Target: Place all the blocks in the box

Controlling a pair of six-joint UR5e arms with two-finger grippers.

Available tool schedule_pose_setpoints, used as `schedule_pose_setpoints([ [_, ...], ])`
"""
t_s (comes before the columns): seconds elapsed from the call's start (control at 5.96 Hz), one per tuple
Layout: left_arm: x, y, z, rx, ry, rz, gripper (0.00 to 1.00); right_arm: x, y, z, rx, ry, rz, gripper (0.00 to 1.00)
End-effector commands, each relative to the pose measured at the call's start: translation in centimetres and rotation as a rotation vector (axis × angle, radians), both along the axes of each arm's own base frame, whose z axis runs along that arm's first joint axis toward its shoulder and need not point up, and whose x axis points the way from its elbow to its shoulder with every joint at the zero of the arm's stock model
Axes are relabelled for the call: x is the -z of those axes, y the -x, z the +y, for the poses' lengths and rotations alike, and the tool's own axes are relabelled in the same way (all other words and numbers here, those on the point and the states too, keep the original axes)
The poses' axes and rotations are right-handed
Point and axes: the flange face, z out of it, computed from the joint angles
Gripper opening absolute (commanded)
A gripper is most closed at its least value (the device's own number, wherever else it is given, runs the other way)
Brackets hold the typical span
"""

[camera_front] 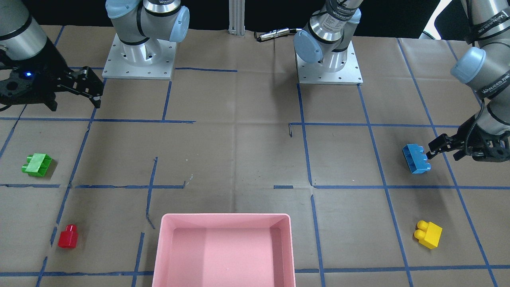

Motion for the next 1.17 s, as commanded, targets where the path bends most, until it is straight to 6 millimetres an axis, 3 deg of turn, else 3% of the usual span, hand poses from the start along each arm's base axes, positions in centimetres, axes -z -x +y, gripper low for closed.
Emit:
schedule_pose_setpoints([
  [0.0, 2.7, 0.2, -0.1, -0.016, -0.018, 0.035, 0.99, 0.8, 5.0, -0.2, -0.019, -0.006, -0.018, 0.99],
  [0.17, 4.0, 0.4, 0.0, -0.015, -0.036, 0.054, 0.99, 1.3, 6.7, -0.1, -0.046, -0.008, -0.022, 0.99],
  [0.34, 4.8, 1.5, -0.5, 0.006, -0.05, 0.061, 0.99, 2.2, 9.6, 0.3, -0.025, -0.002, -0.025, 0.99],
  [0.5, 4.9, 1.8, -0.5, 0.011, -0.055, 0.061, 0.99, 3.8, 12.0, 1.2, 0.031, -0.022, -0.054, 0.99],
  [0.67, 4.7, 1.8, -0.4, 0.015, -0.061, 0.056, 0.99, 5.2, 12.2, 0.9, 0.029, 0.03, -0.081, 0.99],
  [0.84, 4.5, 1.5, -0.3, 0.014, -0.061, 0.049, 0.99, 7.8, 13.6, -0.3, -0.004, 0.1, -0.037, 0.99],
  [1.01, 4.5, 1.4, -0.2, 0.012, -0.061, 0.049, 0.99, 9.9, 16.1, -0.3, 0.047, 0.073, -0.052, 0.99],
])
